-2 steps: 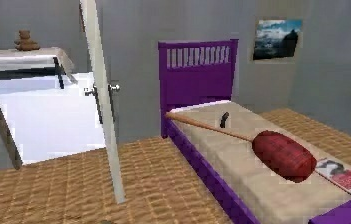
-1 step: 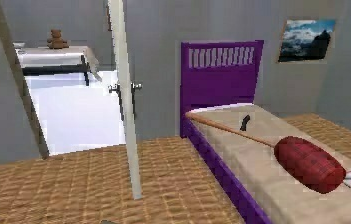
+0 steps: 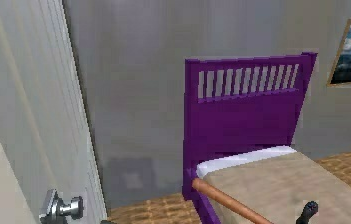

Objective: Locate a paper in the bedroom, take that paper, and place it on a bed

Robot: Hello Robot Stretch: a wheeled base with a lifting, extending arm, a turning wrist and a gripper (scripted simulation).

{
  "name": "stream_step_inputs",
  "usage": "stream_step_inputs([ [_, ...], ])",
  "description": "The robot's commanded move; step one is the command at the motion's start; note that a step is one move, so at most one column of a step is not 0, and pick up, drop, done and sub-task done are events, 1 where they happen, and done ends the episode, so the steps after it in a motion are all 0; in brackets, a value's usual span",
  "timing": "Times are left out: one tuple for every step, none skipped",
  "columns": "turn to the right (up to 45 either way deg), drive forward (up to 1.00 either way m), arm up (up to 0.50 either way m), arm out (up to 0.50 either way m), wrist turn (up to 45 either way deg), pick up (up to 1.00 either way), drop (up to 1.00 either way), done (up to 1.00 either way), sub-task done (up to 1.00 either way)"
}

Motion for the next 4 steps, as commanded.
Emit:
stream_step_inputs([
  [-3.0, 0.0, 0.0, 0.0, 0.0, 0.0, 0.0, 0.0, 0.0],
  [0.0, 0.2, 0.0, 0.0, 0.0, 0.0, 0.0, 0.0, 0.0],
  [-27.0, 0.0, 0.0, 0.0, 0.0, 0.0, 0.0, 0.0, 0.0],
  [0.0, 0.0, 0.0, 0.48, 0.0, 0.0, 0.0, 0.0, 0.0],
])
